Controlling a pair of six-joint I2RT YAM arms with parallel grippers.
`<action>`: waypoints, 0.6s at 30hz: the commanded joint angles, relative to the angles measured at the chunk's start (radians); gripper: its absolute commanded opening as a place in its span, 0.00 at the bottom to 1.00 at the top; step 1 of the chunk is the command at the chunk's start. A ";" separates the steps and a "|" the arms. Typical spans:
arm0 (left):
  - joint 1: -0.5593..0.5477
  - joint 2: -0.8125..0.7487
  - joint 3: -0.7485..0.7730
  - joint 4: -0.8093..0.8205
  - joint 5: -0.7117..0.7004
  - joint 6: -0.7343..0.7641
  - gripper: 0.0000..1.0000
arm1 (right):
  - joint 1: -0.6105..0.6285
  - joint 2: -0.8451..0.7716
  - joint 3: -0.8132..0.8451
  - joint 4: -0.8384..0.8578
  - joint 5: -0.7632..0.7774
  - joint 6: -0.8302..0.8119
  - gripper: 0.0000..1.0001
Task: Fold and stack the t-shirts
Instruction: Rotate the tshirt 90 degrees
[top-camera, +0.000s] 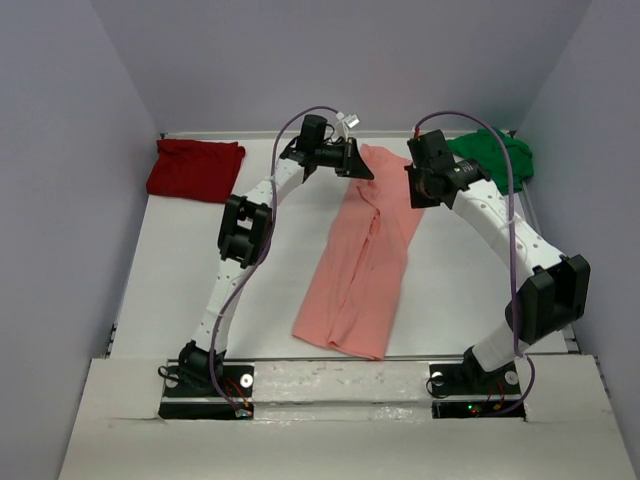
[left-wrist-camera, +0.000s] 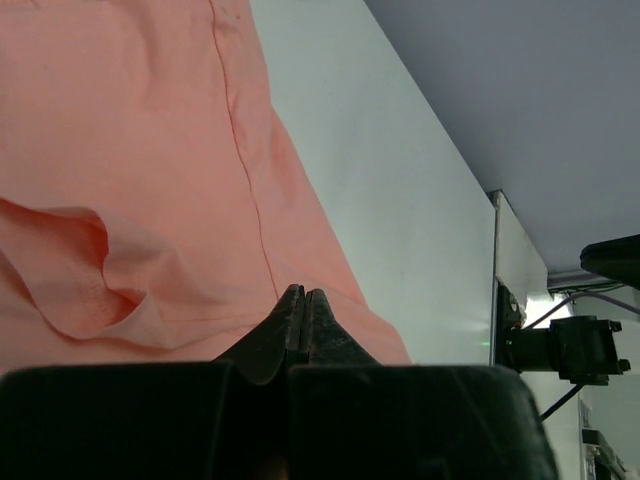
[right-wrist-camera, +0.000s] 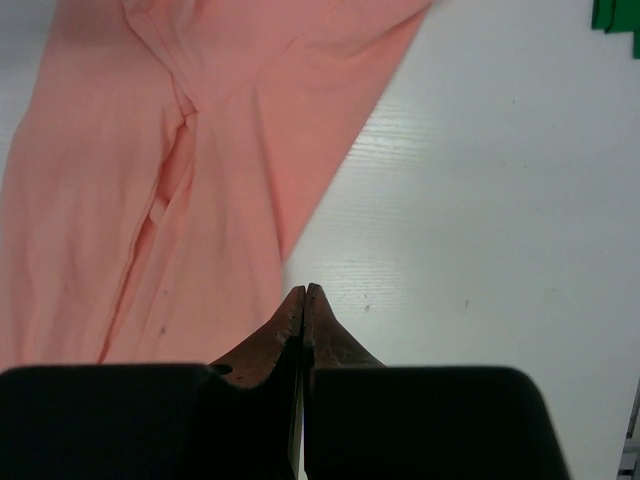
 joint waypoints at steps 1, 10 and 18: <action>-0.018 0.051 0.037 0.075 0.065 -0.088 0.00 | 0.015 -0.017 0.024 -0.037 0.055 0.013 0.00; -0.021 0.122 0.063 -0.013 -0.005 -0.061 0.00 | 0.024 -0.048 0.013 -0.035 0.057 0.015 0.00; -0.009 0.121 0.067 -0.171 -0.249 0.008 0.00 | 0.024 -0.076 -0.016 -0.032 0.067 0.012 0.00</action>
